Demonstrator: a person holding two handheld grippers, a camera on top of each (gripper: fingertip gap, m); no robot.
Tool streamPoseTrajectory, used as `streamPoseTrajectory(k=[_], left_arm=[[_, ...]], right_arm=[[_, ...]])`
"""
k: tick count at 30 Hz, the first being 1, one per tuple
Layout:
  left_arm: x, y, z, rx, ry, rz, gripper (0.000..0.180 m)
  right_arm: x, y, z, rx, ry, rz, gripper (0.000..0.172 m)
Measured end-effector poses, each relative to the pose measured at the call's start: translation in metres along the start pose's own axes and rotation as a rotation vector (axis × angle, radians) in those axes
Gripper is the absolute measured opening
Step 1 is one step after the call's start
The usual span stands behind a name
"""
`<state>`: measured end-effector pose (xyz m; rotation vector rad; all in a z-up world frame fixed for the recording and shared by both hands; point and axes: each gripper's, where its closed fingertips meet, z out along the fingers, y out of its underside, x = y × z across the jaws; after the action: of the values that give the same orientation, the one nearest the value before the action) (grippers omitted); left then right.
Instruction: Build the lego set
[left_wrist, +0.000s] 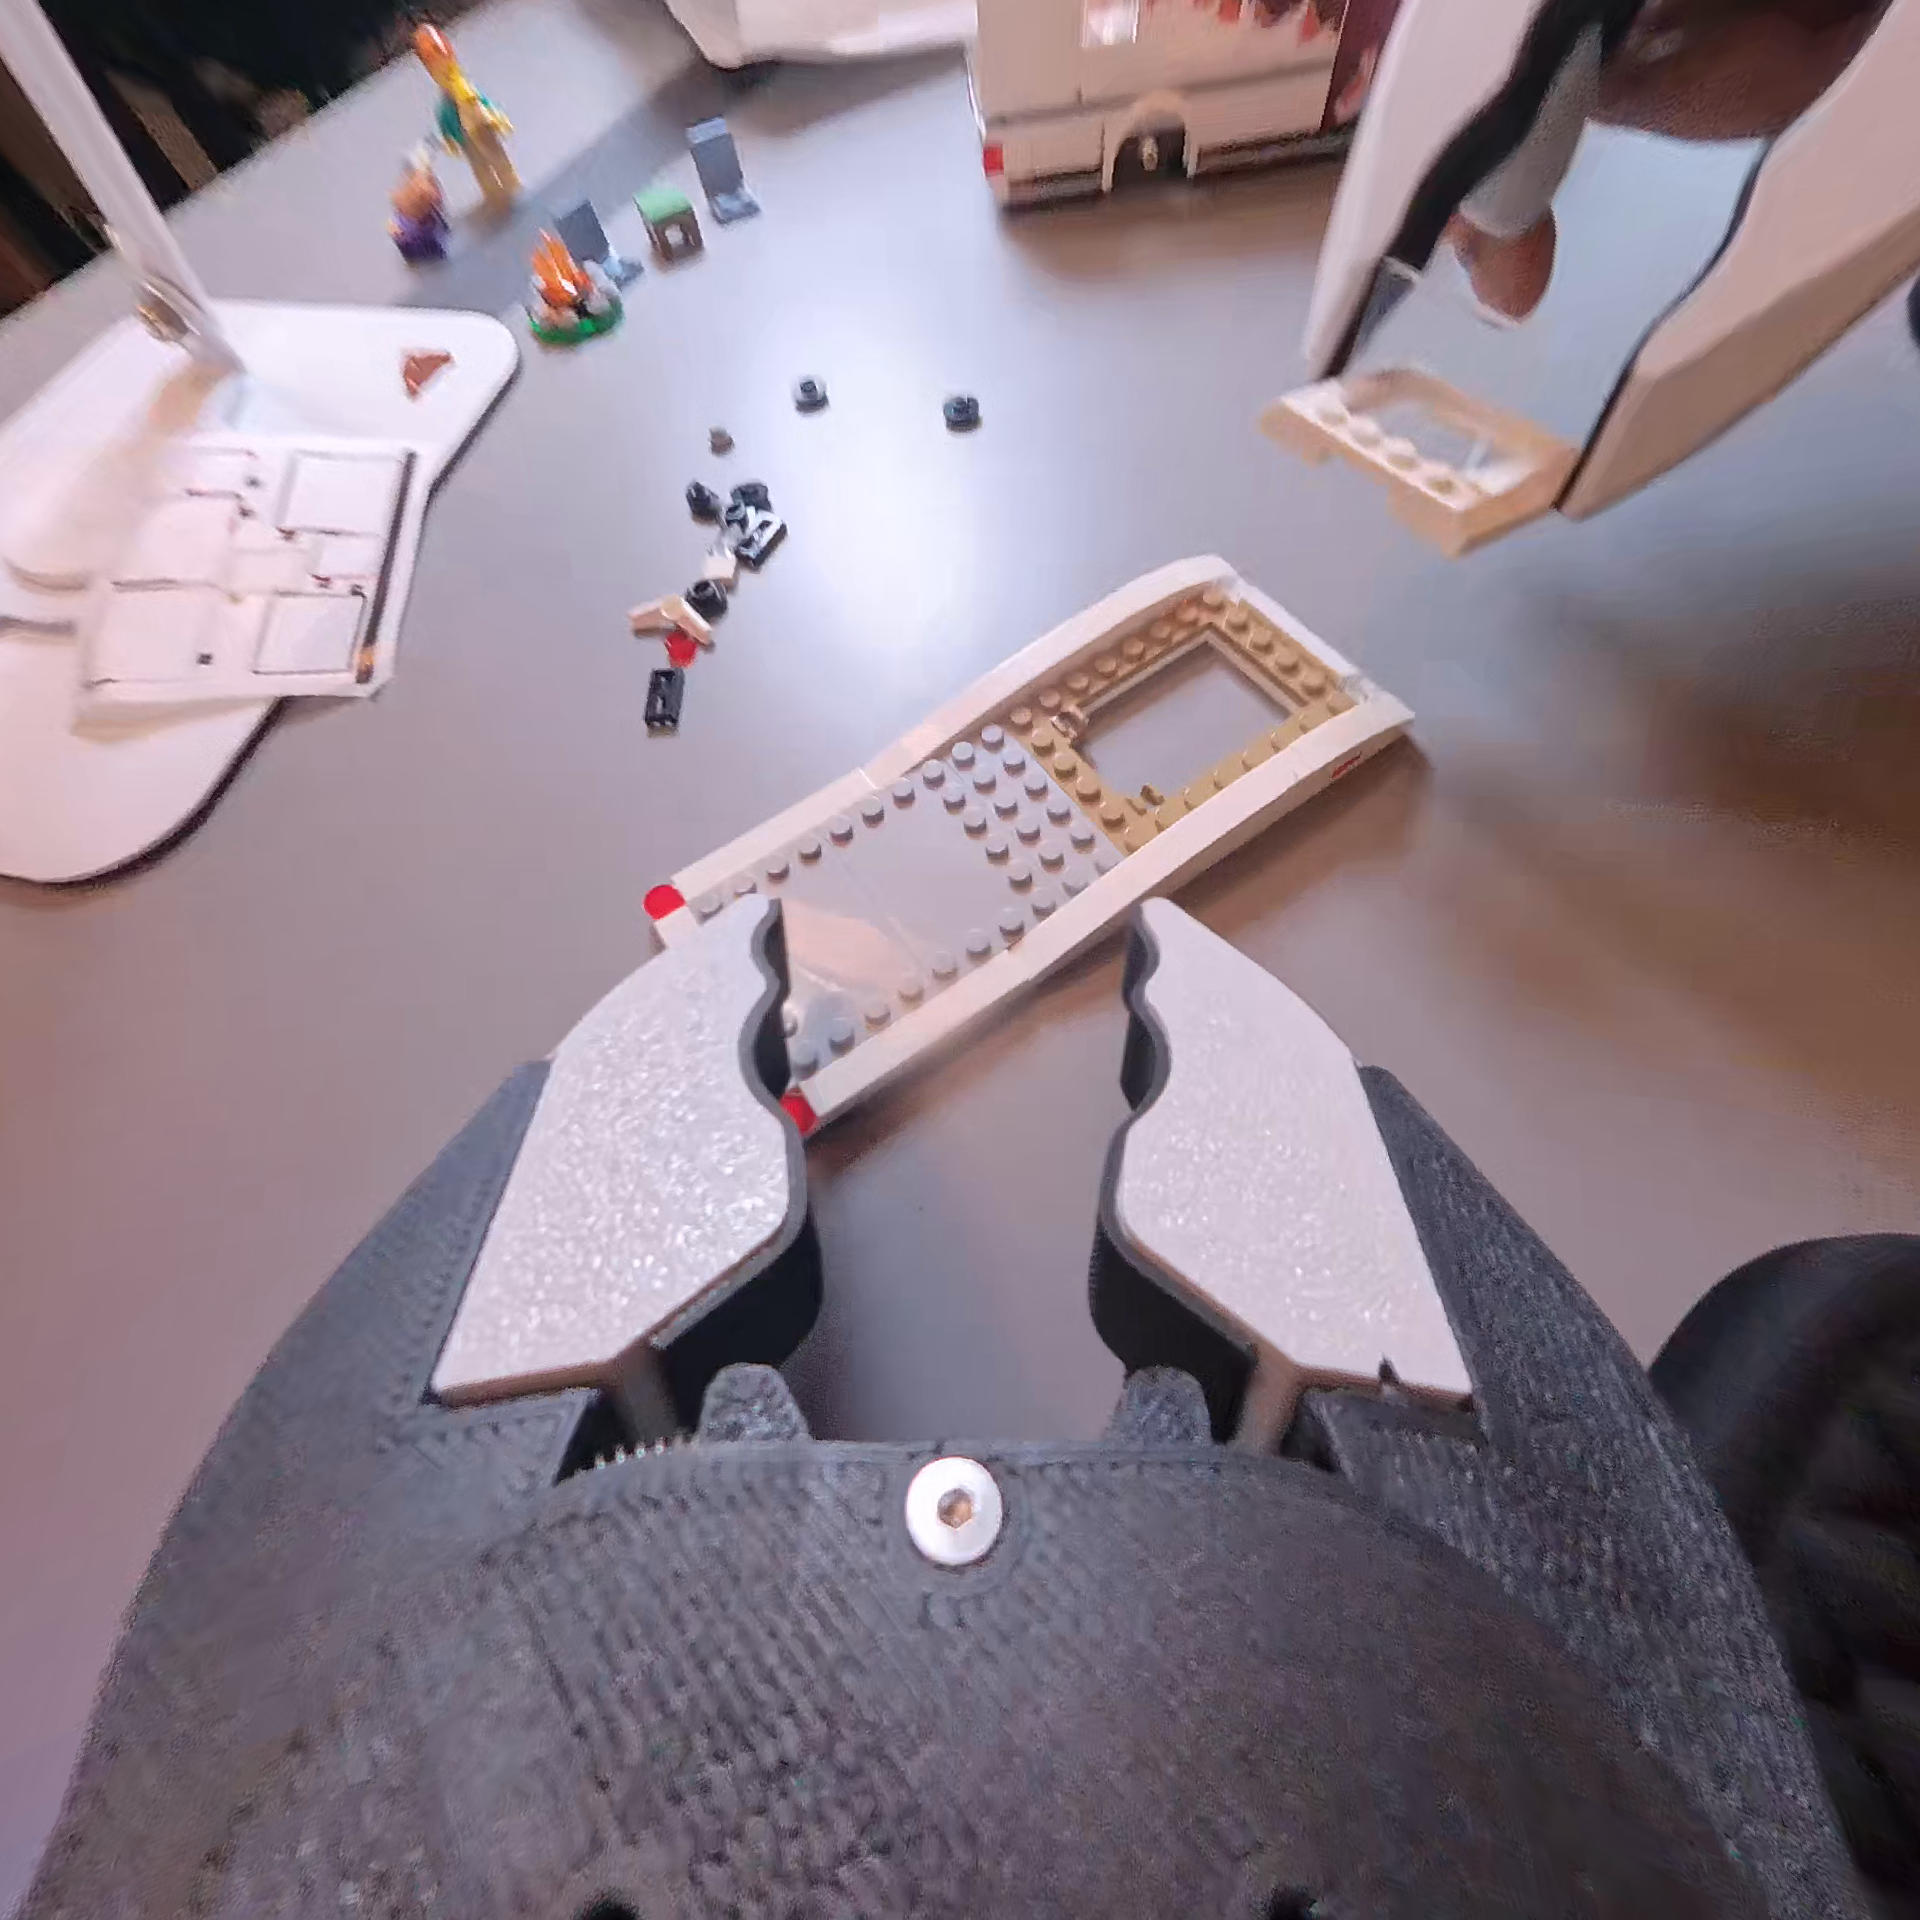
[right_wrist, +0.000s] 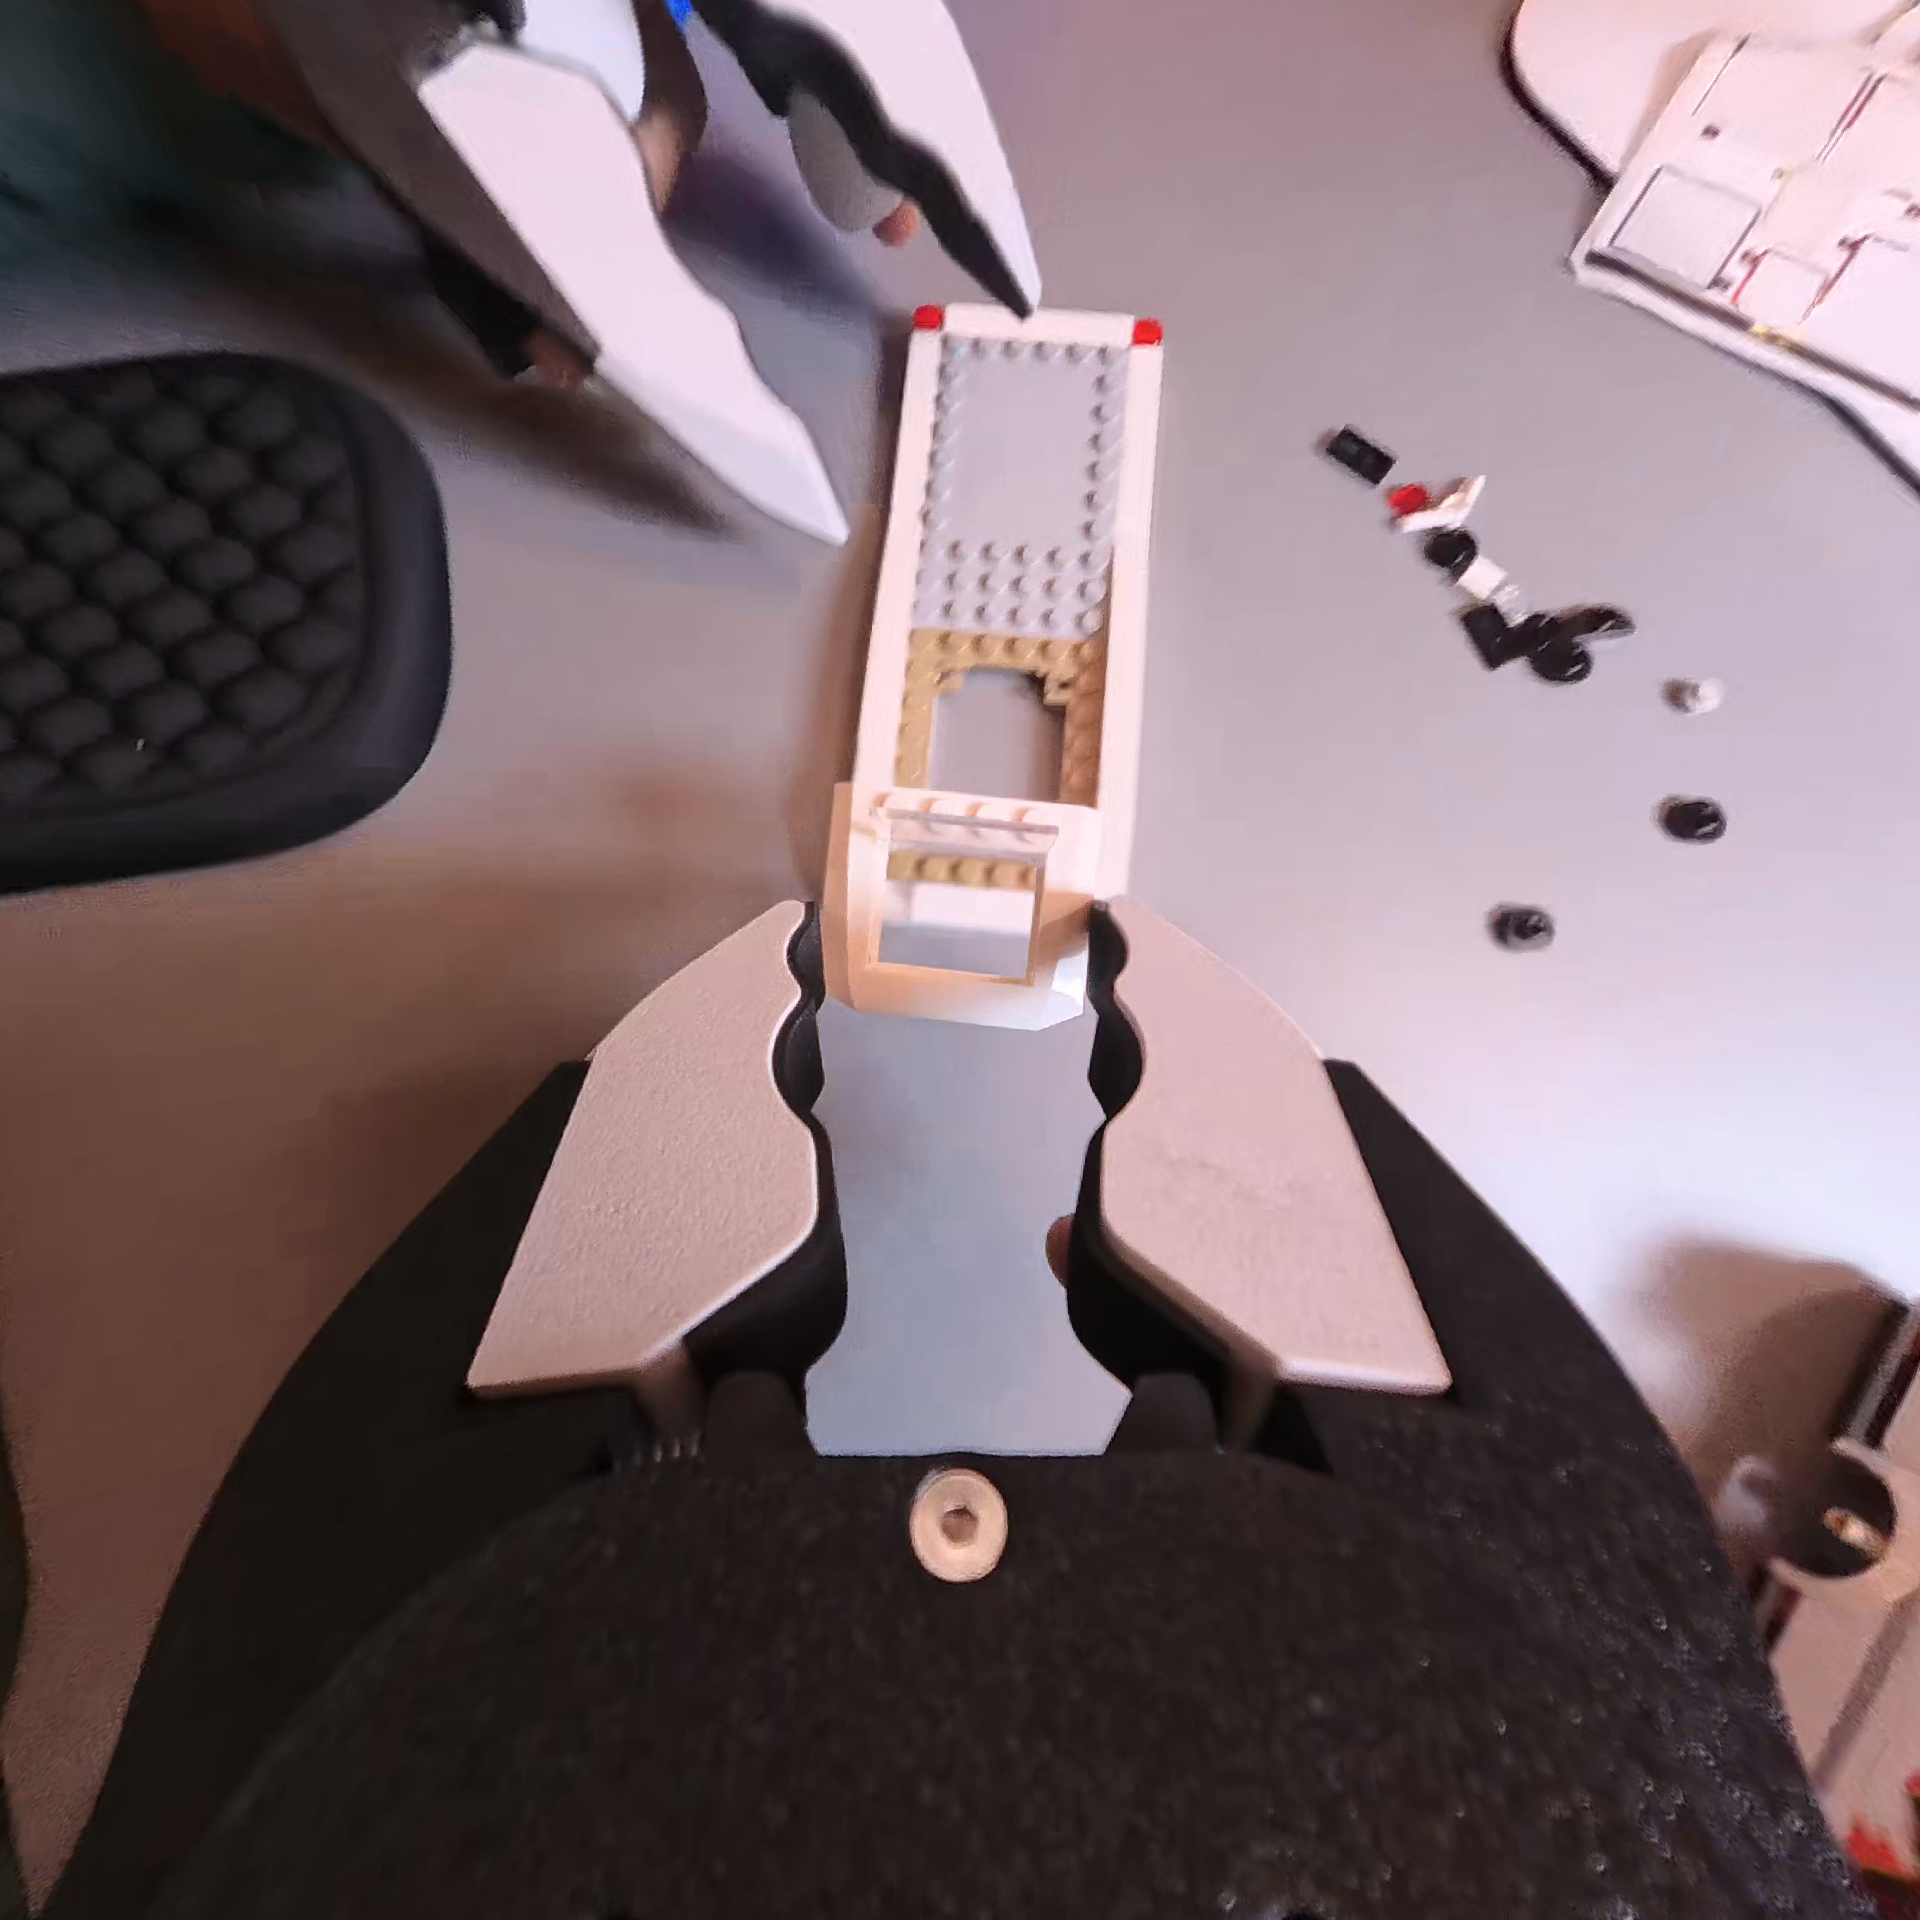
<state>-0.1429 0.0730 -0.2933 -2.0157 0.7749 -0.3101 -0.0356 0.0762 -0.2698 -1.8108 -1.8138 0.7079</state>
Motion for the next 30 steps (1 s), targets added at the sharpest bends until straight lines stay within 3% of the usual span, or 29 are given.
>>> streamPoseTrajectory(k=[4, 9, 17, 30], left_arm=[[-0.006, 0.004, 0.010, -0.124, 0.043, 0.043, 0.080], [-0.009, 0.010, 0.022, -0.213, 0.067, 0.067, 0.095], [-0.003, 0.013, 0.021, -0.196, 0.087, 0.031, 0.091], [-0.001, 0.013, 0.019, -0.190, 0.093, 0.043, 0.087]], right_arm=[[0.011, -0.013, 0.021, -0.049, -0.030, -0.002, 0.048], [0.007, -0.007, 0.040, -0.103, -0.041, -0.008, 0.048], [0.005, 0.003, 0.046, -0.077, -0.021, 0.003, 0.049], [0.020, 0.001, 0.037, 0.009, -0.014, -0.162, 0.049]])
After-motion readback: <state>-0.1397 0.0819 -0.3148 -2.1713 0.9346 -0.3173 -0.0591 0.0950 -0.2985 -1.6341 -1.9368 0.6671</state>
